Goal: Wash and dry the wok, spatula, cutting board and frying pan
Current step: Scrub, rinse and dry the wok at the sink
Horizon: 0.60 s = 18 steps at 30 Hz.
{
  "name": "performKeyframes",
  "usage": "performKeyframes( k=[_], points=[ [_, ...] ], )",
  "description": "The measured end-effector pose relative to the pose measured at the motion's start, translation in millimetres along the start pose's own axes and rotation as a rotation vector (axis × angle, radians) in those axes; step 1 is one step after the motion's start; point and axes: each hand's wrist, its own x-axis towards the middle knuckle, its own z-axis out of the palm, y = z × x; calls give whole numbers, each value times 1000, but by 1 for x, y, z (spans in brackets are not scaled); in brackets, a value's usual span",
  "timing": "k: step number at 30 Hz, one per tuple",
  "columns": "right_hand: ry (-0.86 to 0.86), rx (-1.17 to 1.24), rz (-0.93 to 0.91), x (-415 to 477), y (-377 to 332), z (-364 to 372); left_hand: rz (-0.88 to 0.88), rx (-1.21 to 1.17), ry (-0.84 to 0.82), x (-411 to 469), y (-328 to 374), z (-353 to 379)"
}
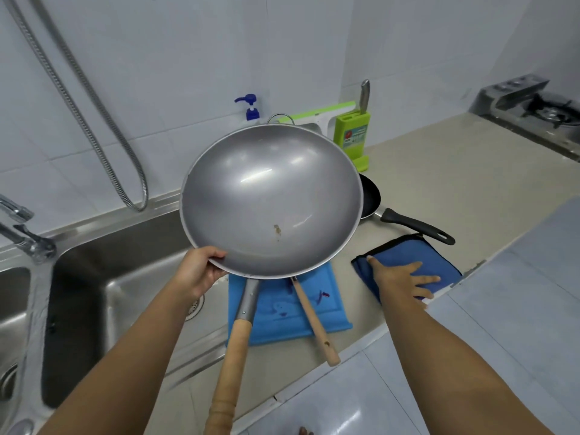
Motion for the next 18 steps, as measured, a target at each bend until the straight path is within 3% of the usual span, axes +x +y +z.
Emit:
performKeyframes(
  k=[8, 13, 18],
  points=[
    [110, -9, -152, -7, 6, 8, 15, -54, 20, -3, 1, -15],
    [65, 195, -261, -29, 14, 3, -5, -63, 6, -9, 1, -30],
    [157, 606, -394, -88, 10, -16, -18, -67, -1, -23, 1, -56]
  ],
)
